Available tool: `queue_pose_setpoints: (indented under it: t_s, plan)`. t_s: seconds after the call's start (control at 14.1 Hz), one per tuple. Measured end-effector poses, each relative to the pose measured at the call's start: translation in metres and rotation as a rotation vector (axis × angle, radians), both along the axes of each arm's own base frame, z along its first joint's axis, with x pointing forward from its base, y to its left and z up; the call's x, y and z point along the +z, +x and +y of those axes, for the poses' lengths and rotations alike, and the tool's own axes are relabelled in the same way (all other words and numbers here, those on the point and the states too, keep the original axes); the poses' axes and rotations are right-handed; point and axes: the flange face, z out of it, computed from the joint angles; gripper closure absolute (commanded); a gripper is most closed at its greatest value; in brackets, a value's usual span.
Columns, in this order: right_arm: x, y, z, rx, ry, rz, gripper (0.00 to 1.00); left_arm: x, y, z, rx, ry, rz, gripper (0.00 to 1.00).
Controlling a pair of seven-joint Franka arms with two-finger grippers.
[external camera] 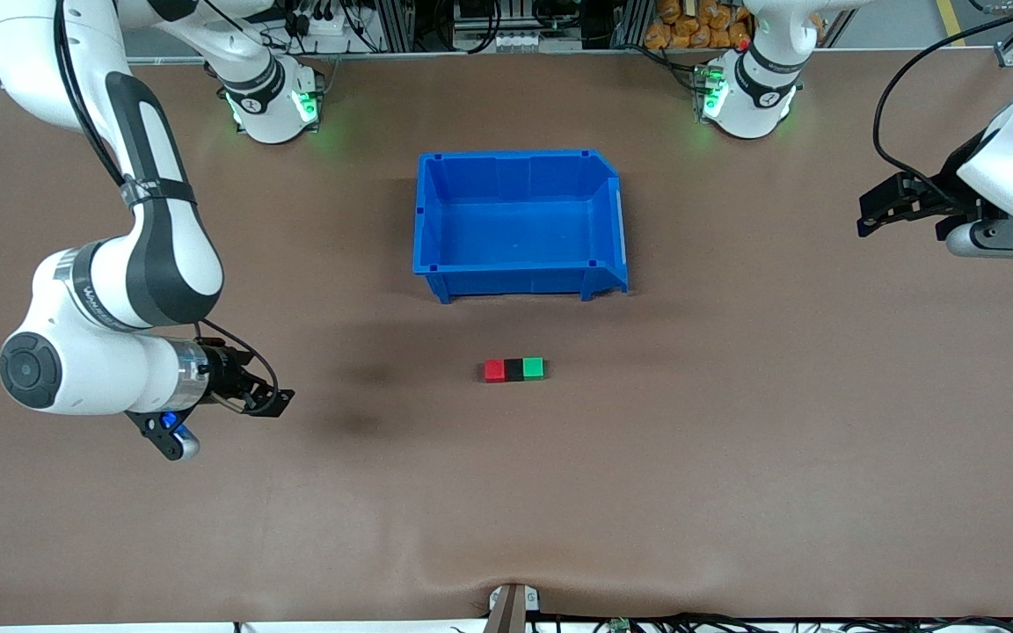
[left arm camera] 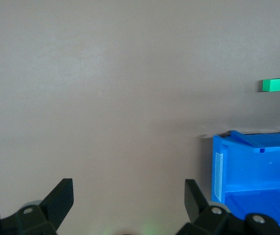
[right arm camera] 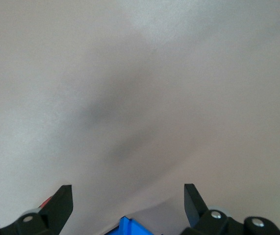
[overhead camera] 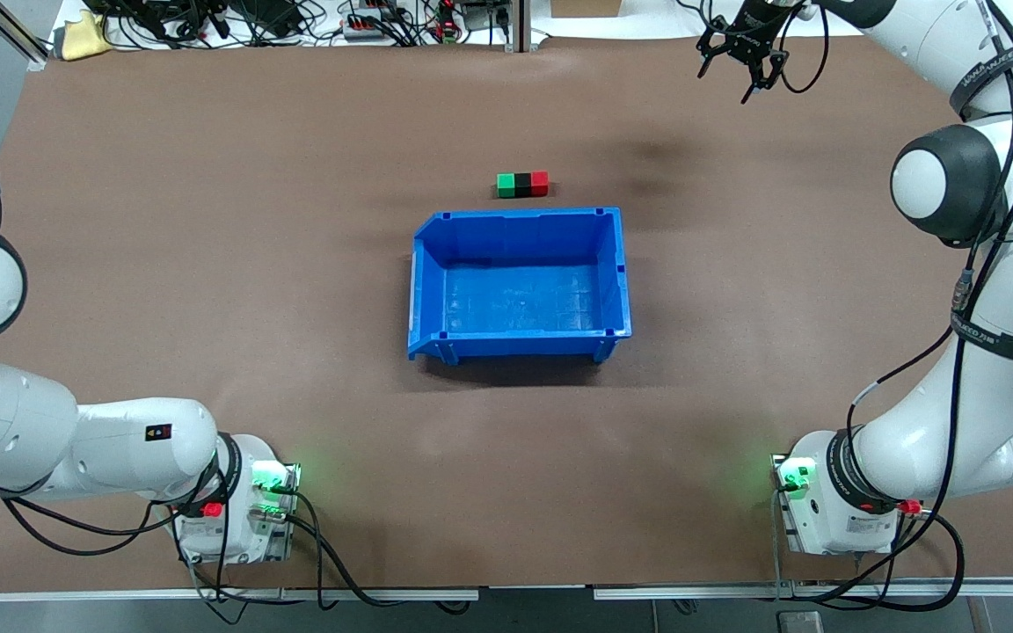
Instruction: Attach green and red cubes to black cube
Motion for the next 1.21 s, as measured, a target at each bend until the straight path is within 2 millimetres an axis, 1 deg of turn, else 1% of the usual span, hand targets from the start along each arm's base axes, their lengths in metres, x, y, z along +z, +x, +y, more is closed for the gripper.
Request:
queue_pose_setpoints:
  t_s: [0.14,0.5,0.78,1.06,1.21]
  plan:
    - [0.005,0.0,-0.002,0.019,0.005,-0.011,0.0,0.0,0.0,0.0,0.001,0.0,0.0,0.0]
    - [0.015,0.002,-0.018,0.065,0.021,-0.04,0.0,0.0,0.0,0.001,0.002,0.0,0.0,0.0]
    - [0.031,0.002,-0.036,0.125,0.038,-0.077,0.0,0.0,0.0,0.002,0.003,0.0,0.0,0.0]
    - [0.043,0.001,-0.045,0.174,0.036,-0.103,0.0,0.0,0.0,0.002,0.003,0.0,0.0,0.0]
    - [0.052,0.0,-0.053,0.208,0.023,-0.117,0.0,0.0,0.0,0.002,0.003,0.0,0.0,0.0]
